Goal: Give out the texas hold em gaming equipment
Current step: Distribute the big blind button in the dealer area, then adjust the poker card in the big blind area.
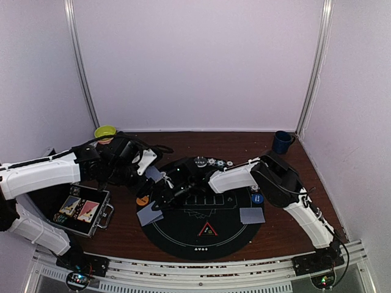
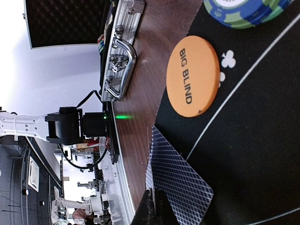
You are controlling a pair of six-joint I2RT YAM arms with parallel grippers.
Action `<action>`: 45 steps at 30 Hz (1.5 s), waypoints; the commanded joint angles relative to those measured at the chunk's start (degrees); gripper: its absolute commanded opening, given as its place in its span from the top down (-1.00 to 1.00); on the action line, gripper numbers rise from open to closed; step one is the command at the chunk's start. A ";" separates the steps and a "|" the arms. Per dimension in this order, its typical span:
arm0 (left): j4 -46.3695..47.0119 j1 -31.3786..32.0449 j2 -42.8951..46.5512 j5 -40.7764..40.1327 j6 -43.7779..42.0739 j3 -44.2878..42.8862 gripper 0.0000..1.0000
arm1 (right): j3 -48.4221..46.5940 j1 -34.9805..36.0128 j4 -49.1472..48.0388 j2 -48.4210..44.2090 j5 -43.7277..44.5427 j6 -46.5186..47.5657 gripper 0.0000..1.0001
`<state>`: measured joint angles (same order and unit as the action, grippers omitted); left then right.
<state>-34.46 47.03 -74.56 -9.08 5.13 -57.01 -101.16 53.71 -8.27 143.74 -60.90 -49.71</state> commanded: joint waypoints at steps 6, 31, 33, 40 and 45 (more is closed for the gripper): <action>2.29 -0.35 1.17 -0.28 0.24 0.47 -0.29 | -2.46 0.01 6.36 1.22 2.76 5.64 0.66; 2.28 -0.33 0.41 -0.02 -0.10 -0.32 -0.29 | -1.40 -3.04 16.17 -5.23 8.29 15.91 0.15; 2.29 -0.35 0.47 -0.14 -0.12 -0.29 -0.29 | -1.40 -2.98 16.23 -5.04 8.09 15.84 0.15; 2.27 -0.36 0.45 -0.23 -0.27 -0.20 -0.29 | -1.32 -2.18 16.58 -4.62 6.81 16.31 0.15; 2.29 -0.36 0.47 -0.28 -0.31 -0.12 -0.29 | -1.83 -1.08 17.03 -4.57 6.55 16.62 0.16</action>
<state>-34.39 47.03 -74.56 -9.06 5.08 -56.88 -103.46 51.27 6.94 140.88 -54.19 -34.20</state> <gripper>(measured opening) 0.648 0.424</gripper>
